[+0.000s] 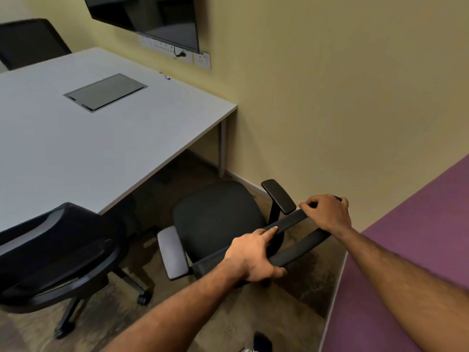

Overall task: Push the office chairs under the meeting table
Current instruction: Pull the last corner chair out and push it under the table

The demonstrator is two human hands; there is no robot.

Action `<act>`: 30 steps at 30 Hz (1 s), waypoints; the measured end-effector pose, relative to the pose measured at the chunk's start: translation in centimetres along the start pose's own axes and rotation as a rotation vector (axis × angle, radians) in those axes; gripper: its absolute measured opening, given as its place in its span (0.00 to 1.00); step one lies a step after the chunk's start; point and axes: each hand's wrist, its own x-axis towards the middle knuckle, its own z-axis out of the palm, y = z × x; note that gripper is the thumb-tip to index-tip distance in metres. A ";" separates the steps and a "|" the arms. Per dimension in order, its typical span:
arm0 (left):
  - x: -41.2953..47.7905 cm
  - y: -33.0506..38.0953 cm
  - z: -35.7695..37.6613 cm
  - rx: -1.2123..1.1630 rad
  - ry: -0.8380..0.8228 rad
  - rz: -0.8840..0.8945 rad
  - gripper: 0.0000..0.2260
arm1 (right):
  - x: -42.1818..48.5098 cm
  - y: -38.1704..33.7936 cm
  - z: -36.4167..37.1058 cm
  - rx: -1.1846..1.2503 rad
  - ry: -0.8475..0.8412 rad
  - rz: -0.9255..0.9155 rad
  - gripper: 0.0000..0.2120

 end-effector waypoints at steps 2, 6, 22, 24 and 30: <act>0.8 -0.6 -0.6 0.010 0.034 -0.010 0.50 | 0.4 0.4 -0.2 0.271 0.136 -0.093 0.22; 1.9 -2.4 -1.7 0.013 0.091 -0.089 0.49 | 0.9 1.7 -0.3 0.308 0.146 -0.338 0.24; 1.0 -13.0 -7.4 0.364 0.368 -0.270 0.49 | 6.0 -5.6 3.8 -0.022 0.078 -0.319 0.23; 1.6 -13.0 -7.8 0.359 0.384 -0.287 0.47 | 7.2 -5.8 3.8 -0.022 0.064 -0.329 0.24; 3.3 -12.2 -7.6 0.331 0.440 -0.356 0.45 | 11.4 -5.4 3.9 -0.011 0.035 -0.391 0.26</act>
